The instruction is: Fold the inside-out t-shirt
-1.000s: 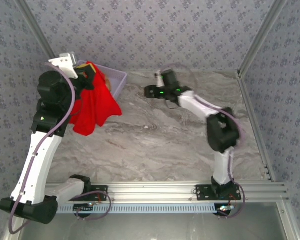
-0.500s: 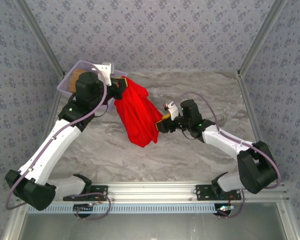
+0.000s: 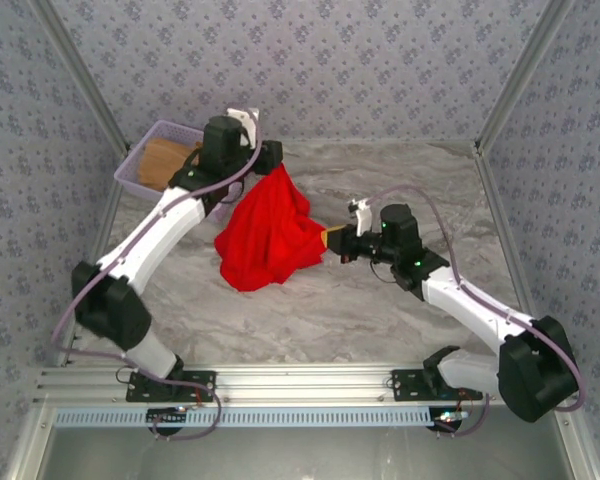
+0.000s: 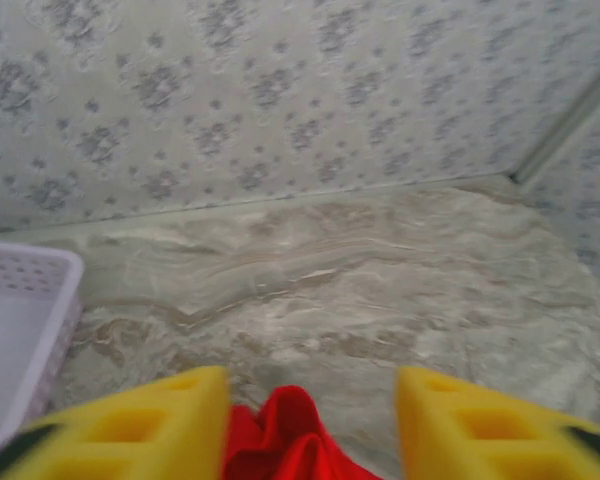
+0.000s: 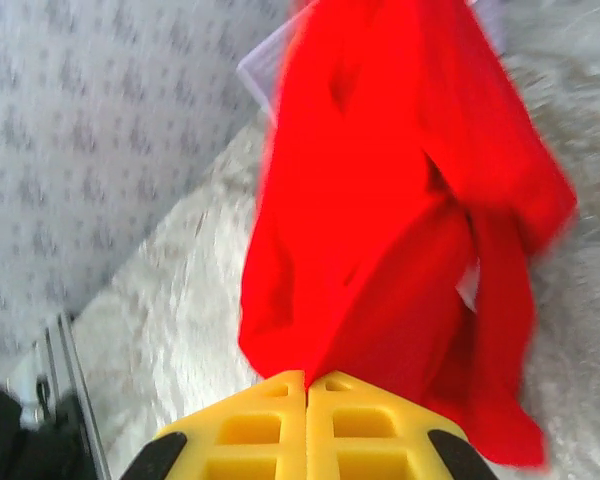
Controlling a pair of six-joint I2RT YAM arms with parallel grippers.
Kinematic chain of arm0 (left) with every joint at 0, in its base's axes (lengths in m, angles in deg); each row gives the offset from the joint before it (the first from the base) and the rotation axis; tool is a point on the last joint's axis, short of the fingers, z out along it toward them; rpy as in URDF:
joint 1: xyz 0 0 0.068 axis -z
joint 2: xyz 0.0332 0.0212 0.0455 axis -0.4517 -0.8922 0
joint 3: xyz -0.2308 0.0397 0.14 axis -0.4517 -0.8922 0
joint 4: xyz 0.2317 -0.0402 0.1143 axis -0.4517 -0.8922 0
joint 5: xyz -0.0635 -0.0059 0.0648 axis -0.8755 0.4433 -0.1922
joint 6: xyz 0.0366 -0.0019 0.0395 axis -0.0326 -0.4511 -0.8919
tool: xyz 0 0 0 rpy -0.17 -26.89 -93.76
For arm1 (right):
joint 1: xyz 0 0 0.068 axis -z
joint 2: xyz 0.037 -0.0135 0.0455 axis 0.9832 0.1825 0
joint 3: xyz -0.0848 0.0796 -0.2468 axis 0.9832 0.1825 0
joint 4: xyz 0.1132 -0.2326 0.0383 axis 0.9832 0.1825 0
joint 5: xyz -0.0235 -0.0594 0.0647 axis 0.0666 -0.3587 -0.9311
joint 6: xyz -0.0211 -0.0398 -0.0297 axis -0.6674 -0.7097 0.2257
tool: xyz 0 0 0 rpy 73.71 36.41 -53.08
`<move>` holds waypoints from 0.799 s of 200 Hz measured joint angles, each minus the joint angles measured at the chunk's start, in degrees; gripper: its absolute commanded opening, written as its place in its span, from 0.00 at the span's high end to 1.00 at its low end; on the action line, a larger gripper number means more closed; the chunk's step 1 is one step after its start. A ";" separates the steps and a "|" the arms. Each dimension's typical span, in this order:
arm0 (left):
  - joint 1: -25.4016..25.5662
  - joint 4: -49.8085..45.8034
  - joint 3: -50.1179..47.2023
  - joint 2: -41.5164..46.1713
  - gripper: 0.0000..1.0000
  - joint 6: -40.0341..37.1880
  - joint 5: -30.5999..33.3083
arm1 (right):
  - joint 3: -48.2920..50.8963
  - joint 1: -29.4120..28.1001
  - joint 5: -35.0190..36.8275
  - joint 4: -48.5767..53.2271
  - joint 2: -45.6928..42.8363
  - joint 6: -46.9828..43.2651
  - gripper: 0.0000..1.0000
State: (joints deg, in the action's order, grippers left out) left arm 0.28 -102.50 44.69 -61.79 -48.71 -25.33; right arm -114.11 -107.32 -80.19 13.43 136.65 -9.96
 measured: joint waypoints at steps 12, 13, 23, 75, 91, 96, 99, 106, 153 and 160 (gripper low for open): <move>-0.94 -1.57 -0.04 -0.83 0.22 -1.27 1.88 | 0.83 1.92 2.75 -2.29 -0.68 7.13 1.00; -0.98 -1.57 -0.20 -0.76 0.21 -1.20 1.97 | 1.01 2.12 3.10 -2.47 -0.74 7.93 1.00; -1.60 -0.44 -4.59 1.84 0.17 -0.96 3.19 | 2.08 3.32 5.95 -3.63 -1.22 12.63 1.00; 7.69 10.58 -39.91 23.37 0.10 1.25 -0.04 | -1.84 5.14 14.58 0.72 1.09 20.48 1.00; 11.58 12.74 -45.94 21.18 0.13 1.33 -0.90 | -4.92 7.74 14.05 3.69 2.97 18.82 1.00; 12.15 12.66 -47.08 19.96 0.14 1.33 -0.83 | -6.03 8.68 13.77 5.01 3.56 17.99 1.00; 12.37 12.46 -47.54 19.15 0.14 1.44 -0.52 | -6.58 9.25 13.66 5.75 3.80 17.33 1.00; 12.61 11.47 -48.15 17.51 0.14 1.62 0.48 | -7.87 10.62 13.53 7.63 4.37 15.72 1.00; 12.57 4.70 -48.70 15.15 0.14 3.52 10.40 | -14.38 15.04 16.06 21.16 5.40 4.33 1.00; 12.57 4.28 -48.87 14.84 0.16 3.85 11.23 | -15.72 15.10 17.05 22.77 5.95 2.73 1.00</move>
State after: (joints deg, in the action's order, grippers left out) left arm 12.85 -98.21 -4.19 -46.95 -44.86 -14.09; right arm -129.82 -92.21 -63.14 36.20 142.59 -7.23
